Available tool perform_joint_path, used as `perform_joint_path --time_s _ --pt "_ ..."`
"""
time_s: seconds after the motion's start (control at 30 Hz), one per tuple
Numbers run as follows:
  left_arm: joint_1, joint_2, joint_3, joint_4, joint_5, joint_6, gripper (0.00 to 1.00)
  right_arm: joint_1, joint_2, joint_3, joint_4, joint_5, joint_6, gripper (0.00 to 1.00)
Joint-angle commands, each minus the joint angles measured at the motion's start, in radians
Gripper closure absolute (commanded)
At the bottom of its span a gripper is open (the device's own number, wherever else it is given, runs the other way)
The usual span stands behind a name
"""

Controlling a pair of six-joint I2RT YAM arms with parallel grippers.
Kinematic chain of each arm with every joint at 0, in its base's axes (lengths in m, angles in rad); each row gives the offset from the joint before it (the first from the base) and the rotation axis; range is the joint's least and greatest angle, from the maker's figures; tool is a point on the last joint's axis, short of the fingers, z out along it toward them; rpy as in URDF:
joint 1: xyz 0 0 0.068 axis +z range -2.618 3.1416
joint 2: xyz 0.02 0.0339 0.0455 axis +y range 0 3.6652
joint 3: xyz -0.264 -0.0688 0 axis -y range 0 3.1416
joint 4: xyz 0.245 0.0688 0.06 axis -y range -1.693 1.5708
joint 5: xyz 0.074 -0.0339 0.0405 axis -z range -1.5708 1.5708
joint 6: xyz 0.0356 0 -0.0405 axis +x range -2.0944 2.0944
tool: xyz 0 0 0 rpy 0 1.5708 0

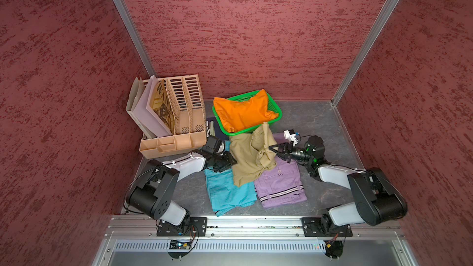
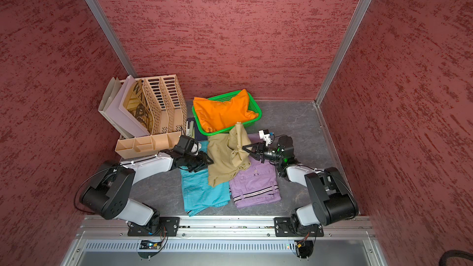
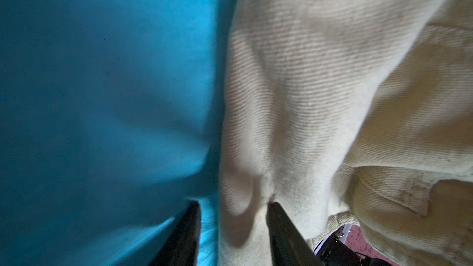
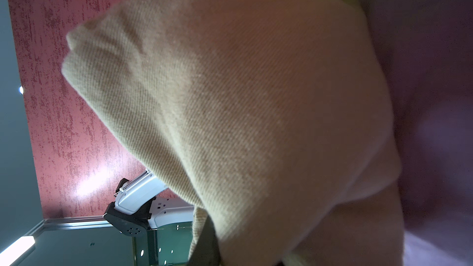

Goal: Put the folded long pants in the basket
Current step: Pick up the long pant at the center of the board.

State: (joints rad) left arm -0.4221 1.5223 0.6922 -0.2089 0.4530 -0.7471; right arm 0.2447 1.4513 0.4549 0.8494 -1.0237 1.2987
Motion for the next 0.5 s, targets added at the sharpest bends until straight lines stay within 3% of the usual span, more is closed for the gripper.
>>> perform_joint_path --time_s 0.0,0.2,0.3,0.47 --pt "-0.007 0.019 0.015 0.047 0.019 0.003 0.67 -0.011 0.000 -0.011 0.075 -0.018 0.001 1.00" --pt "-0.009 -0.004 0.003 0.058 0.007 -0.002 0.81 -0.012 0.000 -0.007 0.077 -0.021 0.005 1.00" --pt "-0.009 -0.020 0.012 0.035 0.007 0.012 0.99 -0.012 0.000 -0.005 0.088 -0.021 0.016 1.00" --pt "-0.011 -0.081 0.018 -0.006 0.034 0.015 1.00 -0.012 0.000 -0.006 0.173 -0.021 0.103 1.00"
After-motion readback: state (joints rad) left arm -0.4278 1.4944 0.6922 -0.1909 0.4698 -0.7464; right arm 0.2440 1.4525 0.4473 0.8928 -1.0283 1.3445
